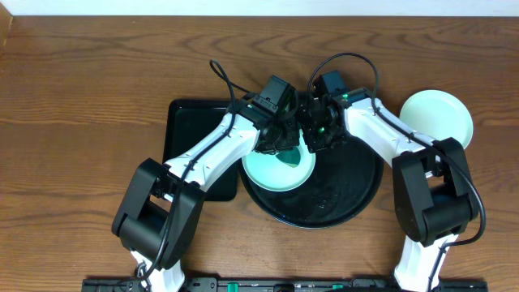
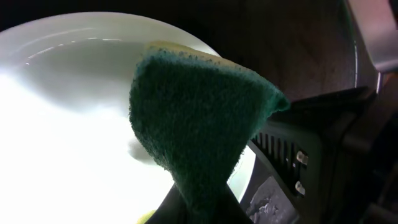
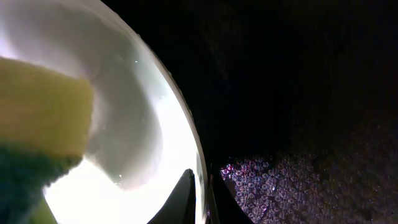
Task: Clean dirty plates on tray and stack at the side
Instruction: 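Scrub the plate's right side near the right gripper with the sponge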
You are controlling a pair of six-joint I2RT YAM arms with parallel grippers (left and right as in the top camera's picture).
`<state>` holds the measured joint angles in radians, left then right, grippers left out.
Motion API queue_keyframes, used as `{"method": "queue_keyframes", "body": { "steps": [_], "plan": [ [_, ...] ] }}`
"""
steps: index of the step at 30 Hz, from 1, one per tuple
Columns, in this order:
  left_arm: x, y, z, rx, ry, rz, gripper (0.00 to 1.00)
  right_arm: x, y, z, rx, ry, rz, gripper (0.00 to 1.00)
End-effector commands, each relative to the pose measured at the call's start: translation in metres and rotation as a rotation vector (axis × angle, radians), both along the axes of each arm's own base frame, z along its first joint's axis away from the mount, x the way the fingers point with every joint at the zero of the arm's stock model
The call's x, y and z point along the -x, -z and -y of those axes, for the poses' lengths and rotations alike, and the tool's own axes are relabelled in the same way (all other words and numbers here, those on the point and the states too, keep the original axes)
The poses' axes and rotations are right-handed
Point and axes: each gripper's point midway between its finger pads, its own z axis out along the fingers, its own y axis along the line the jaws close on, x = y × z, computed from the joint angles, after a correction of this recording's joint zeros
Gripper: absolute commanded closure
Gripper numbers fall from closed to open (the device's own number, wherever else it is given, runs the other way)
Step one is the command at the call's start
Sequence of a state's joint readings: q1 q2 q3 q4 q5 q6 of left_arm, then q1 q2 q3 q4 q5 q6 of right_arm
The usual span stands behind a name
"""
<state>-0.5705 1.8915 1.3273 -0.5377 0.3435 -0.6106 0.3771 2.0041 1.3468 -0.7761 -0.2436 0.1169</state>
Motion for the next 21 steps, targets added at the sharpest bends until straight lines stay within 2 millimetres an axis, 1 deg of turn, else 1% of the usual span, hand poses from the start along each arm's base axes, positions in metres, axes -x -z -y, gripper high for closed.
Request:
{"method": "queue_keyframes", "body": {
  "steps": [1, 4, 7, 10, 16, 21],
  "plan": [
    [0.003, 0.005, 0.003, 0.018, -0.002, -0.033, 0.92, 0.003, 0.004, -0.004, -0.017, -0.022, -0.016, 0.93],
    [0.003, 0.011, 0.002, 0.014, -0.004, -0.044, 0.92, 0.004, 0.004, -0.003, -0.016, -0.022, -0.018, 0.94],
    [0.005, 0.019, 0.006, 0.029, 0.006, -0.067, 0.92, 0.004, 0.004, -0.003, -0.016, -0.022, -0.019, 0.93],
    [0.005, 0.029, 0.007, 0.025, 0.007, -0.085, 0.92, 0.004, 0.004, -0.003, -0.016, -0.022, -0.019, 0.94],
    [0.000, 0.036, -0.001, 0.009, -0.014, -0.092, 0.92, 0.004, 0.004, -0.003, -0.016, -0.022, -0.019, 0.94],
    [-0.006, 0.045, -0.012, -0.060, -0.041, -0.068, 0.92, 0.004, 0.004, -0.003, -0.016, -0.022, -0.019, 0.94]
  ]
}}
